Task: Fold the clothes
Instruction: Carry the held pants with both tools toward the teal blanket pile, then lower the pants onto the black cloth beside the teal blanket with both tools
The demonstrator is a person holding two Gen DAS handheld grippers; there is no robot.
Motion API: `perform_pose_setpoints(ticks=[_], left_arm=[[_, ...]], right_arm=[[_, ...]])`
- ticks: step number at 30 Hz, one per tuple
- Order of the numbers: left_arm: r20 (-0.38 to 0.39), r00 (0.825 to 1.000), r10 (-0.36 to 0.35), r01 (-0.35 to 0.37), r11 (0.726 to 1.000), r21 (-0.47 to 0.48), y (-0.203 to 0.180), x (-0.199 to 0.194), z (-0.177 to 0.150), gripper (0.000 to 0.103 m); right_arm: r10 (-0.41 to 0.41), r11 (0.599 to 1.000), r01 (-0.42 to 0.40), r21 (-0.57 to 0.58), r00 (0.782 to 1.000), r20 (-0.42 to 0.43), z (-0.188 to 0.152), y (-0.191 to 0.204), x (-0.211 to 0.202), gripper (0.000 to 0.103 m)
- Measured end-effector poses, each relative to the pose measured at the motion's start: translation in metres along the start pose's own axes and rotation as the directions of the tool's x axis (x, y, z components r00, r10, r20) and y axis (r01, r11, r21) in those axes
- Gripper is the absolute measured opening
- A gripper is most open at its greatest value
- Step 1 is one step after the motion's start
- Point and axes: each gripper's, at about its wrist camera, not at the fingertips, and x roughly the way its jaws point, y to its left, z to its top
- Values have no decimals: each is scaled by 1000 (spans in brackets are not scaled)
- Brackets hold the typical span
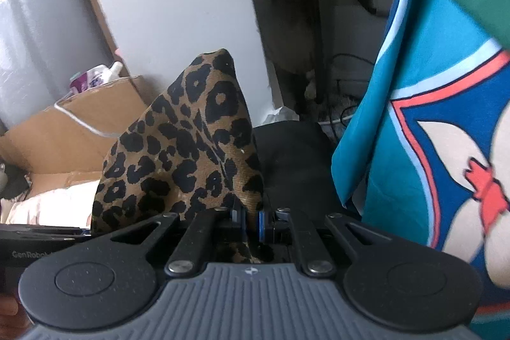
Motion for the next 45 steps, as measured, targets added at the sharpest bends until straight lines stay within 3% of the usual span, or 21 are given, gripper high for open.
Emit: perform_pose_setpoints(ticks=[10,19,39,41,44,45], left_arm=[[-43,999,26,-29,996,-87,33,34,25,24],[-59,997,40,-49,988,-146,49,58,41,24],[-32,996,89,-94,963,-251,81,81,66,24],[-31,994,102,-107,962,-250,82,84,67,28],[-47,985,164,-171,940,-297,90,84,63,49],[-44,982,185,-190,934,-304,92,81,62,50]], right_arm=[[29,998,-27,48,998,-48,16,-12,65,6],[30,999,-27,41,997,-75,29,-15,97,6],[-6,999,9,48,997,-76,39,-18,126,6],[-21,999,23,31,997,-71,39,-16,129,7],[-87,996,87,5,994,-69,33,-16,131,22],[-106,994,107,20,993,-61,29,-19,128,24]])
